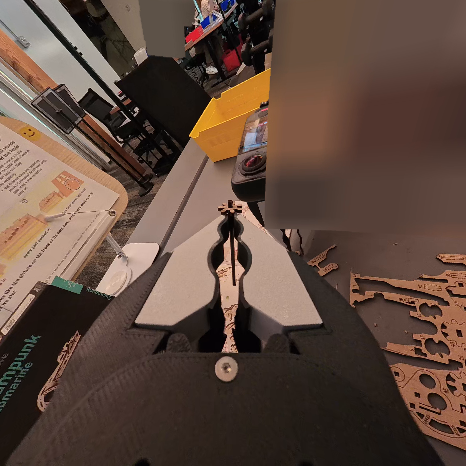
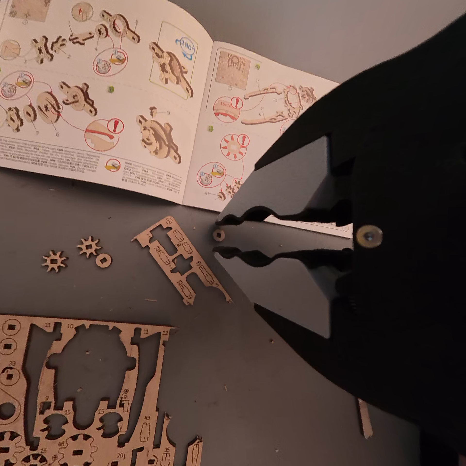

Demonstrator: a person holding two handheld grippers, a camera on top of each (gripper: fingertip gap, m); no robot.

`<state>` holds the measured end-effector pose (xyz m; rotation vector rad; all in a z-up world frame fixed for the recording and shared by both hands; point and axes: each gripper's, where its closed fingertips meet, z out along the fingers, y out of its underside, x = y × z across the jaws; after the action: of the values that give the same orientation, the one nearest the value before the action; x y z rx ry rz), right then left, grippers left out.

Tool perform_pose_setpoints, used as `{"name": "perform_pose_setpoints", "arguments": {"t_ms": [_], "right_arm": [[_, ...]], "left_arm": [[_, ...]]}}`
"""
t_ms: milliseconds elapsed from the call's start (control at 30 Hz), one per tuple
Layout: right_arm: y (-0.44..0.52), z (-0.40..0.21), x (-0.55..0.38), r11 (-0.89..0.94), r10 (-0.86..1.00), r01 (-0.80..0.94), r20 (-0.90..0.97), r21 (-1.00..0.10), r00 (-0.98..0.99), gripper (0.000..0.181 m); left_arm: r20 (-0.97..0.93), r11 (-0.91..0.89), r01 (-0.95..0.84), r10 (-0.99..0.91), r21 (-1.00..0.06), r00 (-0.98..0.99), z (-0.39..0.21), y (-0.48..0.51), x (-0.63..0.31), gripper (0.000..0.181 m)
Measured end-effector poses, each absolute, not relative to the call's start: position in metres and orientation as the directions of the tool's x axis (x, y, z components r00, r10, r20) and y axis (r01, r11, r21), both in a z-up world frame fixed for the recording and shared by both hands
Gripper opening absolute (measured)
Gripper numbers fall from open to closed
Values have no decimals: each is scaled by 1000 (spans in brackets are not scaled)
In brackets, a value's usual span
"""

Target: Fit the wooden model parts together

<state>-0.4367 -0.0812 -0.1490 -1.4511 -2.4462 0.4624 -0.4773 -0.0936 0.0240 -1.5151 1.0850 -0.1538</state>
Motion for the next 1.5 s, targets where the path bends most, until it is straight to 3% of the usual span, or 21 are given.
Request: {"name": "perform_pose_setpoints", "arguments": {"t_ms": [300, 500, 667, 1133, 1500], "right_arm": [[-79, -150, -438, 463, 877, 788, 79, -406, -474, 8], [-90, -95, -449, 600, 800, 660, 321, -453, -507, 7], [-104, -54, -451, 714, 691, 580, 530, -392, -492, 8], [-110, -38, -452, 783, 620, 455, 593, -423, -514, 8], [-113, -35, -453, 763, 646, 435, 563, -478, -514, 8]], "left_arm": [[-486, 127, -560, -674, -818, 557, 16, -88, -482, 0], [-575, 111, -700, -666, -706, 475, -31, -73, -485, 0], [-639, 156, -787, -686, -597, 348, -68, -74, -472, 0], [-530, 227, -643, -782, -732, 327, -66, -96, -443, 0], [-525, 248, -594, -775, -766, 353, -56, -98, -440, 0]]}}
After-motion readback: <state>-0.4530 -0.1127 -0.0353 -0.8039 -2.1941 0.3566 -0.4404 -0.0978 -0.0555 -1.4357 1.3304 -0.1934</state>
